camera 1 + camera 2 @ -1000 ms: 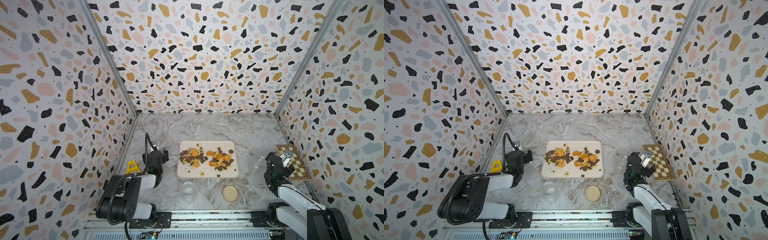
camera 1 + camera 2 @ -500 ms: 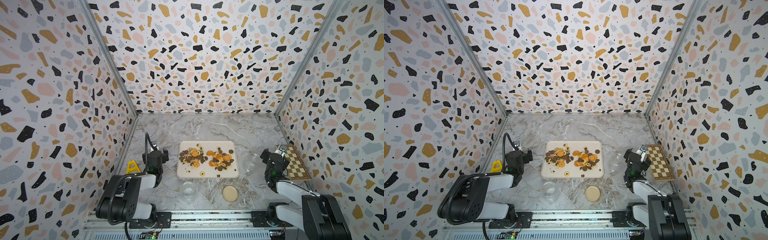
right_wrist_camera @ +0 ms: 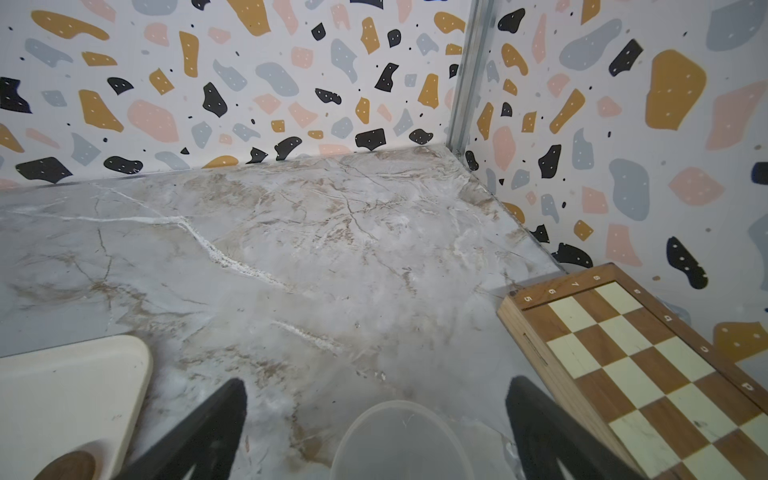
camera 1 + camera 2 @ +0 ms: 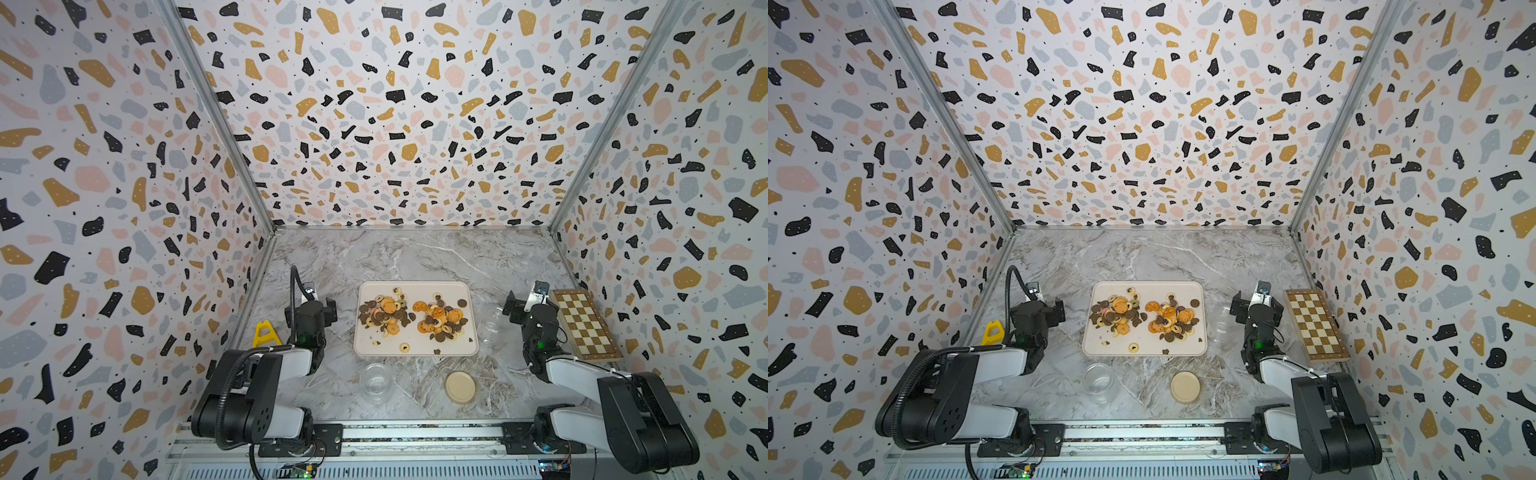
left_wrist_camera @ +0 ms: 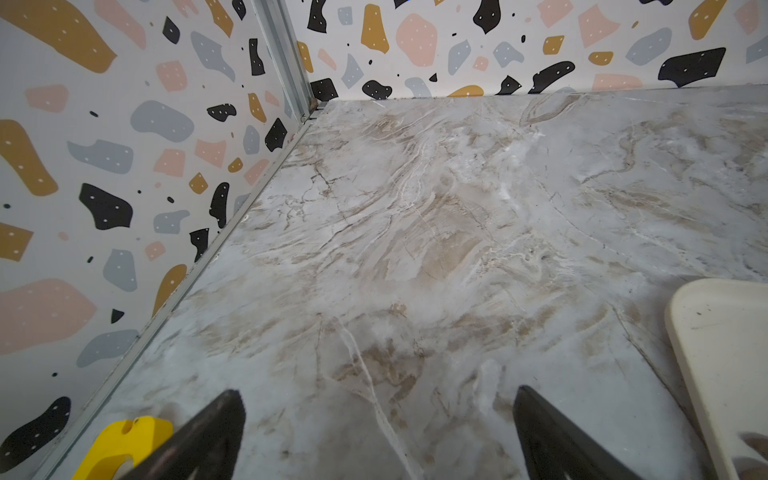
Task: Pour the cookies out of the jar
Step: Reset both arms
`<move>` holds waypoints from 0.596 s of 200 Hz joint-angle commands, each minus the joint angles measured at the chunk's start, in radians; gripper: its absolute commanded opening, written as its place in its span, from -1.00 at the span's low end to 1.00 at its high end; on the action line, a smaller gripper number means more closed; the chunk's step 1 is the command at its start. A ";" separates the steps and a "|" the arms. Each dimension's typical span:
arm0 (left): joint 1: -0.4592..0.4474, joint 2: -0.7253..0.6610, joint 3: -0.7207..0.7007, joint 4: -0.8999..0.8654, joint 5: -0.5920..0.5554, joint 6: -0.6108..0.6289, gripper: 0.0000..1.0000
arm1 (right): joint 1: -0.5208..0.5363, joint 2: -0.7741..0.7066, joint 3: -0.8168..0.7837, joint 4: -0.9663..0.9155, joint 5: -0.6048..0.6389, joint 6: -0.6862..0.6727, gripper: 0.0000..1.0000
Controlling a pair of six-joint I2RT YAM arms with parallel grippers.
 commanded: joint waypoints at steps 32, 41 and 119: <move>0.005 0.003 0.015 0.055 -0.004 0.007 0.98 | -0.046 -0.022 0.010 0.023 0.289 0.047 0.99; 0.006 0.005 0.015 0.055 -0.004 0.008 0.98 | -0.067 -0.001 0.013 0.027 0.266 0.058 0.99; 0.006 0.009 0.016 0.057 -0.001 0.008 0.98 | 0.032 0.157 -0.007 0.277 -0.081 -0.144 0.99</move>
